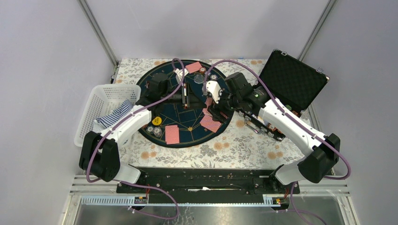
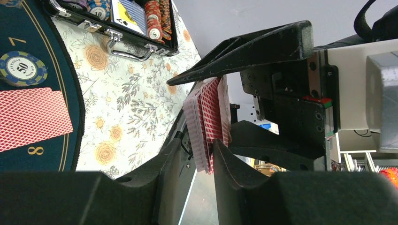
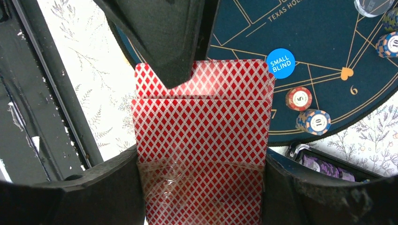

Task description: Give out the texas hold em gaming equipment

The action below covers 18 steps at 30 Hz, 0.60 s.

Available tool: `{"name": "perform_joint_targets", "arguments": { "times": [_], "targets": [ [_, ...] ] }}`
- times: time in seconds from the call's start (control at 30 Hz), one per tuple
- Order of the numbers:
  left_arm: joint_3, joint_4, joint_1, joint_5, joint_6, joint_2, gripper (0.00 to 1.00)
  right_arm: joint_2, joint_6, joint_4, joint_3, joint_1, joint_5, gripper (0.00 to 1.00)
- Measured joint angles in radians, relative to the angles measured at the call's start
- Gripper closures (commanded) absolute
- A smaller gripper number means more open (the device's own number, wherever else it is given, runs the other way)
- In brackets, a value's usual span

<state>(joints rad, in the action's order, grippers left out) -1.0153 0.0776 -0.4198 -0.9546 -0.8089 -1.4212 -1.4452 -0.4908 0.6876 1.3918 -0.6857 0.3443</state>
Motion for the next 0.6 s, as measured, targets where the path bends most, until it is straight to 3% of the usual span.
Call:
{"name": "perform_joint_targets", "arguments": {
  "times": [0.33,0.53,0.6],
  "targets": [
    [0.0,-0.007,0.039,0.004,0.002,0.001,0.72,0.0,-0.002,0.002,-0.017,-0.001,-0.015,1.0],
    [0.003,0.027,0.045,-0.007,-0.015,0.014,0.51,0.0,-0.002,0.0,-0.017,-0.001,-0.02,1.0],
    [0.003,0.044,0.045,-0.009,-0.03,0.015,0.47,0.0,-0.002,-0.002,-0.017,-0.001,-0.023,1.0]
  ]
}}
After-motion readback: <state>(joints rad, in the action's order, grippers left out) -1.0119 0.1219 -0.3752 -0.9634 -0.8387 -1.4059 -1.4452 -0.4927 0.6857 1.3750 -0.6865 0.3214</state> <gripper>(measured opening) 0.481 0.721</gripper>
